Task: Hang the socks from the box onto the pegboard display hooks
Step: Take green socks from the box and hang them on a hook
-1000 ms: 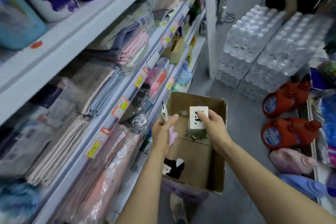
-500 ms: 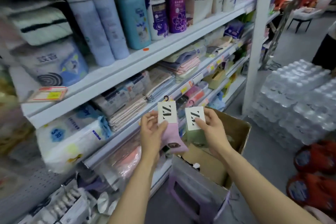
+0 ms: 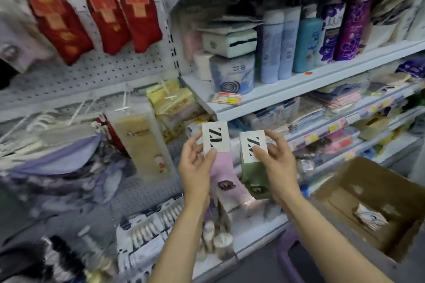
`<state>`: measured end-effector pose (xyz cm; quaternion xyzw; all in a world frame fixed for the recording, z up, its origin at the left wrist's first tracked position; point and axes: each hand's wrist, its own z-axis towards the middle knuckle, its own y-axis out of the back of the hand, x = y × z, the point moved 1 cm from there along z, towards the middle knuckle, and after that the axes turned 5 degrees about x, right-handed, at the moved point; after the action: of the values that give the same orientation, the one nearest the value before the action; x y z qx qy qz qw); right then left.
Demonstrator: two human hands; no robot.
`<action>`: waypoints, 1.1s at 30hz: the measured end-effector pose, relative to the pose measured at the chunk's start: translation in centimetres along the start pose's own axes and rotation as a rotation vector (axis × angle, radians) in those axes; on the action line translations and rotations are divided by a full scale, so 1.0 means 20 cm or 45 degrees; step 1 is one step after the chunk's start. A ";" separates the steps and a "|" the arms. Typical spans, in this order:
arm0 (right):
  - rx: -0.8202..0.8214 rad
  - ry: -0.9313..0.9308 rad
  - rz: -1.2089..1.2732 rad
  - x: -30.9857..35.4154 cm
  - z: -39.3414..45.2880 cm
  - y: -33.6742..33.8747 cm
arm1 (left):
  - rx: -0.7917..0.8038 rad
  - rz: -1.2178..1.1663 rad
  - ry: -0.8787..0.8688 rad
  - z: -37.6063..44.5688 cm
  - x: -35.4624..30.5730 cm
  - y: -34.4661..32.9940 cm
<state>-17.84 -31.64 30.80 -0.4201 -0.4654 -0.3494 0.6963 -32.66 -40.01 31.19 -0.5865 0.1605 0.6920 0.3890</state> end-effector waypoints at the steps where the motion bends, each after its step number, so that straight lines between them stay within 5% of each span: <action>1: 0.038 0.013 0.027 0.01 -0.01 -0.11 | -0.021 0.005 -0.032 0.00 -0.05 0.08; 23: 0.650 0.263 0.163 0.29 0.24 -1.64 | -0.619 0.136 -0.497 0.37 -0.86 1.08; 33: 0.619 0.444 0.177 0.52 0.55 -2.30 | -0.615 0.188 -0.538 0.65 -1.05 1.43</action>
<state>-58.69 -41.22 54.97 -0.2059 -0.3790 -0.2462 0.8680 -62.26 -57.08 47.55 -0.4922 -0.0506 0.8427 0.2121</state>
